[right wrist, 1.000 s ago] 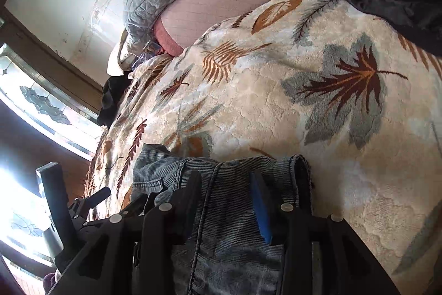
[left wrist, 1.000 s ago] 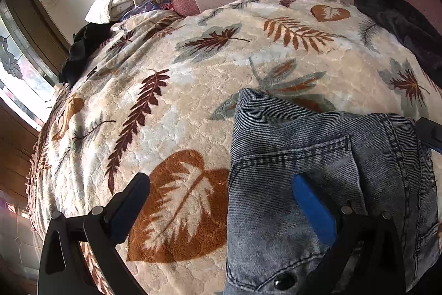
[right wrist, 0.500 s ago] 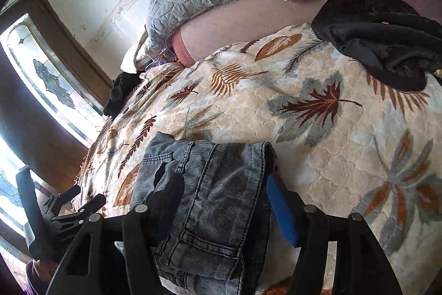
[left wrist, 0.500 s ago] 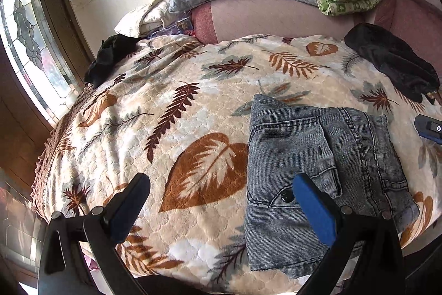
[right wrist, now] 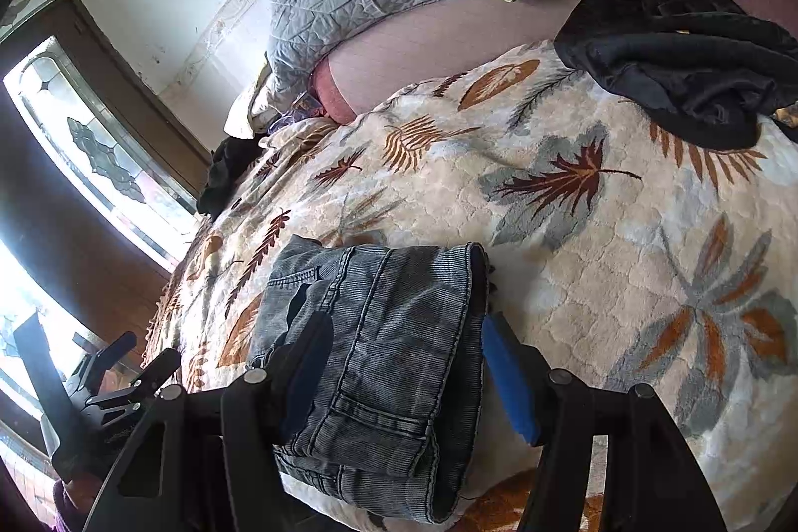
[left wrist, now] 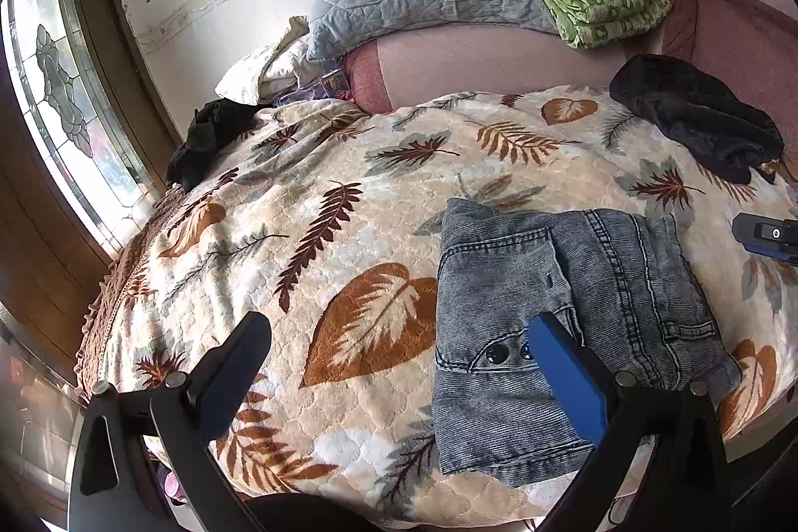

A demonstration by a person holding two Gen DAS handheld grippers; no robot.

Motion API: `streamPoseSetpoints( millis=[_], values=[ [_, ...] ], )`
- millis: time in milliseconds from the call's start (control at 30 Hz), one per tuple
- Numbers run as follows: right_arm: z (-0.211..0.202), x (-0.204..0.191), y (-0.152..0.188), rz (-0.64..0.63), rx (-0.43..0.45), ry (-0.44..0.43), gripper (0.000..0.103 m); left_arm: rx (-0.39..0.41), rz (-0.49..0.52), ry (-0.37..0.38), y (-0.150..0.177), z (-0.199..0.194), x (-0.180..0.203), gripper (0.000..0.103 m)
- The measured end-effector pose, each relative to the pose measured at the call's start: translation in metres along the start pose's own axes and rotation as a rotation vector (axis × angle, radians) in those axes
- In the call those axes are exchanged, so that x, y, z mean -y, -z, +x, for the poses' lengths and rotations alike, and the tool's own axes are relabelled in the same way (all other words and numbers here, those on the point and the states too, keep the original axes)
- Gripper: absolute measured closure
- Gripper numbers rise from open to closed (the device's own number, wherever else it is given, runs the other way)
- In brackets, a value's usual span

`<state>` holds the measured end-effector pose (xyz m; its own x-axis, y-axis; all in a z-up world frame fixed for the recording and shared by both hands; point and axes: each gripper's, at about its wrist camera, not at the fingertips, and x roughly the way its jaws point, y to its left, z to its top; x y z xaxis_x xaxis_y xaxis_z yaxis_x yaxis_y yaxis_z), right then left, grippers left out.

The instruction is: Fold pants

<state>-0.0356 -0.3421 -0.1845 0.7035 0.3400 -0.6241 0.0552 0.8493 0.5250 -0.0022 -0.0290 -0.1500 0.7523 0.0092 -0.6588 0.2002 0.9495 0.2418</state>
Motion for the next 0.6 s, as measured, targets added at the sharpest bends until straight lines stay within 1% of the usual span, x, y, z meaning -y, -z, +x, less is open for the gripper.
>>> streamPoseSetpoints(
  millis=[167,600],
  values=[
    [0.003,-0.003,0.0,-0.015,-0.008,0.001,0.037,-0.002,-0.006,0.003,-0.001,0.001,0.0,0.0],
    [0.011,-0.007,-0.001,-0.035,-0.023,0.004,0.037,-0.036,-0.009,0.0,0.002,0.015,0.001,0.0]
  ],
)
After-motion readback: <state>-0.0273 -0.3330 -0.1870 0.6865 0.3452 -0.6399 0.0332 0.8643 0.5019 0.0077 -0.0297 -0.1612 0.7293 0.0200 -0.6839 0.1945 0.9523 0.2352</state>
